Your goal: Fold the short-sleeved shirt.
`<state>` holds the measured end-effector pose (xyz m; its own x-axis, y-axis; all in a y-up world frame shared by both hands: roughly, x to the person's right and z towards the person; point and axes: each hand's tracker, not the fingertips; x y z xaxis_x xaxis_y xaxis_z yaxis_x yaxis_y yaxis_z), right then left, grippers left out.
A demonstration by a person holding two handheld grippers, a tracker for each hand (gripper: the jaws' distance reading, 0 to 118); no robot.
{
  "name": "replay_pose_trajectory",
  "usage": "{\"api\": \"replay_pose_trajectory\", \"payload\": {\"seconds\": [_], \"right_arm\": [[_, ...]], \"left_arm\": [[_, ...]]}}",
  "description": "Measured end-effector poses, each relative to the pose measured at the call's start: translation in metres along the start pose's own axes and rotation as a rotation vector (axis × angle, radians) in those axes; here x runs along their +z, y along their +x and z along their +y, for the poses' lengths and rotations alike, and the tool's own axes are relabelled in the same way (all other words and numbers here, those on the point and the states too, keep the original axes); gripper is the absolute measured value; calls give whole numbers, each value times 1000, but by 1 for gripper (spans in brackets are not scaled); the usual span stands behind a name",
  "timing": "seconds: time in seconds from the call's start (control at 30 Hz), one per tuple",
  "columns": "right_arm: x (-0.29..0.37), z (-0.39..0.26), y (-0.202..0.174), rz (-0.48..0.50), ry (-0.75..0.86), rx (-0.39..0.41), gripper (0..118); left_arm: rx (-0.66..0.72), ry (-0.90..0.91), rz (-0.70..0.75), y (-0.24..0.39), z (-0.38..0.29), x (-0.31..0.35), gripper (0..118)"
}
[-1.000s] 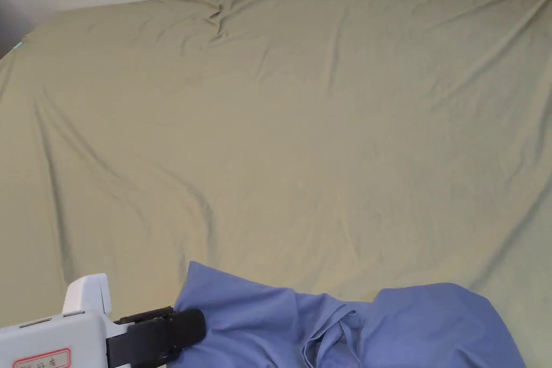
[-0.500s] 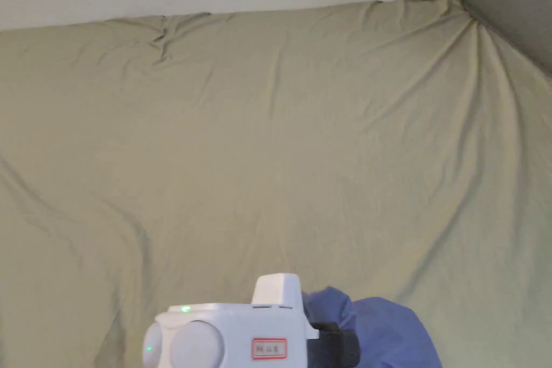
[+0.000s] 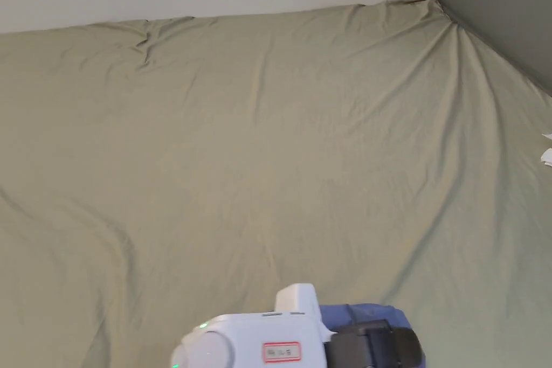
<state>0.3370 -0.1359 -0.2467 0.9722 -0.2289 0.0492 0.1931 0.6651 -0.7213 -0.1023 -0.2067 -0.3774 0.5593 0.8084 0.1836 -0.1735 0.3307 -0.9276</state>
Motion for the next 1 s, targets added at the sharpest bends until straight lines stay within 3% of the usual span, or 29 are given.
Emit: {"api": "replay_pose_trajectory", "payload": {"seconds": [0.03, 0.07, 0.1, 0.13, 0.17, 0.2, 0.27, 0.5, 0.63, 0.83, 1.0], "right_arm": [[-3, -1, -1, 4, -3, 1, 1], [-6, -4, 1, 5, -5, 1, 1], [-8, -5, 1, 8, -8, 1, 1], [-11, -6, 0, 16, -14, -2, 1], [-13, -7, 0, 22, -18, -5, 1], [-15, -7, -2, 25, -24, -5, 1], [-17, -9, -4, 29, -32, 0, 1], [-13, -14, 5, 14, -37, -13, 1], [-9, -14, 2, 10, -37, -9, 1], [-32, -12, -28, 81, -65, 14, 1], [-82, -10, -85, 273, -138, 81, 1]], "left_arm": [[-22, 41, 28, 6, -5, 21, 114], [-25, 77, 68, 3, -5, 33, 110], [-26, 102, 102, -1, -5, 42, 99], [-14, 116, 129, -7, -4, 49, 78], [-1, 110, 151, -11, -5, 50, 31], [5, 92, 164, -15, -5, 46, 2], [1, 23, 202, -19, -10, 31, 2], [-66, -203, 128, -4, -33, -68, 0], [-80, -196, 131, -2, -35, -105, 0], [-72, -148, 8, 16, -34, -55, 0], [-52, 60, 84, 8, -31, 42, 0]]}}
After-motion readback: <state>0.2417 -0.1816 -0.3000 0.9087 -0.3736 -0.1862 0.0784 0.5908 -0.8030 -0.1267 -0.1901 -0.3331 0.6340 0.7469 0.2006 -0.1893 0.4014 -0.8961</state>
